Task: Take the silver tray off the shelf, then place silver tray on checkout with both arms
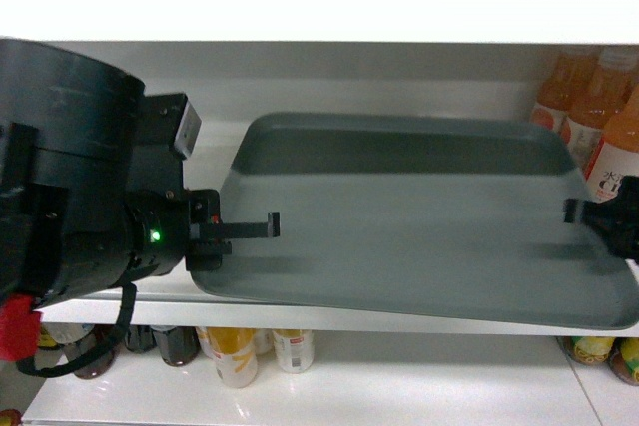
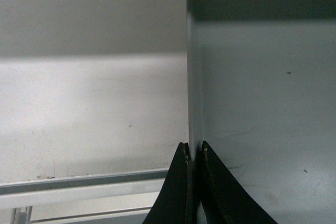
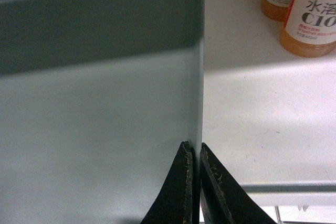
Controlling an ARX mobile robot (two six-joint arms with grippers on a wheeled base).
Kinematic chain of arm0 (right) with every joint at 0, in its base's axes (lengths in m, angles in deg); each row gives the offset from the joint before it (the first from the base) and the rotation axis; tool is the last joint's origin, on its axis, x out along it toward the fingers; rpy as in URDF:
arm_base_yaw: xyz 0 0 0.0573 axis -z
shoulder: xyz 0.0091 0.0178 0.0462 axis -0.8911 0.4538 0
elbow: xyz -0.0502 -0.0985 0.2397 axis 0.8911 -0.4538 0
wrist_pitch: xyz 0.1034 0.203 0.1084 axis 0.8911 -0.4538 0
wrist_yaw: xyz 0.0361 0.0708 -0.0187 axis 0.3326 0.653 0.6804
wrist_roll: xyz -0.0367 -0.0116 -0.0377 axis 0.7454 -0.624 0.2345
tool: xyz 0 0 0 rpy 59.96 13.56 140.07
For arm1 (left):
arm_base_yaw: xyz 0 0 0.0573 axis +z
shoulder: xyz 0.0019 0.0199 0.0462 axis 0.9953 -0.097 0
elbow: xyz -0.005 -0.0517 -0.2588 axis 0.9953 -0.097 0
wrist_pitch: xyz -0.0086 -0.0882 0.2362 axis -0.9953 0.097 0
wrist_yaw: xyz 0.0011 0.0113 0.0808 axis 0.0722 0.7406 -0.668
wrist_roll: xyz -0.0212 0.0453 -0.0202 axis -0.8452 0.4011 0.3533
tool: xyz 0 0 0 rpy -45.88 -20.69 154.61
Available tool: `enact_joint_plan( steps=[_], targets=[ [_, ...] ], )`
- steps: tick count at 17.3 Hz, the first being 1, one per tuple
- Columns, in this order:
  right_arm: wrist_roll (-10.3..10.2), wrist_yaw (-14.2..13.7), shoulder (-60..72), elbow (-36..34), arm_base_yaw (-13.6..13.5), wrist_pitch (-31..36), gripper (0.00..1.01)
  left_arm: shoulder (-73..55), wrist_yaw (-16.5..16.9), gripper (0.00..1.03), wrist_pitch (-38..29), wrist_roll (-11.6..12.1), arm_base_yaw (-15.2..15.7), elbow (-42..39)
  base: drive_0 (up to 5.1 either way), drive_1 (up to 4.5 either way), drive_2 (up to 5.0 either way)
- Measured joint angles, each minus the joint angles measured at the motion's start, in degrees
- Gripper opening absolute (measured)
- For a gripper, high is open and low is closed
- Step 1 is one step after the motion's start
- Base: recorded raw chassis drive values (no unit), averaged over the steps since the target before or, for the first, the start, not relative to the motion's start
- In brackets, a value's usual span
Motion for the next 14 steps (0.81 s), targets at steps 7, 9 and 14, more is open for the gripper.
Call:
enact_joint_plan(
  steps=[7,9,14],
  targets=[
    [-0.13,2.78,-11.76,-12.02,0.59,2.49,0.02,12.61,-3.61,0.02,0.33,0.28,-2.6,-10.36,0.0,0.0,0.0],
    [-0.15,2.78,-11.76,-12.02,0.59,2.6,0.02,12.61,-3.61,0.02,0.26,0.28,-2.6,-10.36,0.0,-2.14,2.1],
    [-0.17,2.78,-11.45,-11.87,0.59,2.47,0.02,12.48,-3.63,0.02,0.35,0.28,-2.6,-10.19,-0.1,-4.36,4.2]
  ],
)
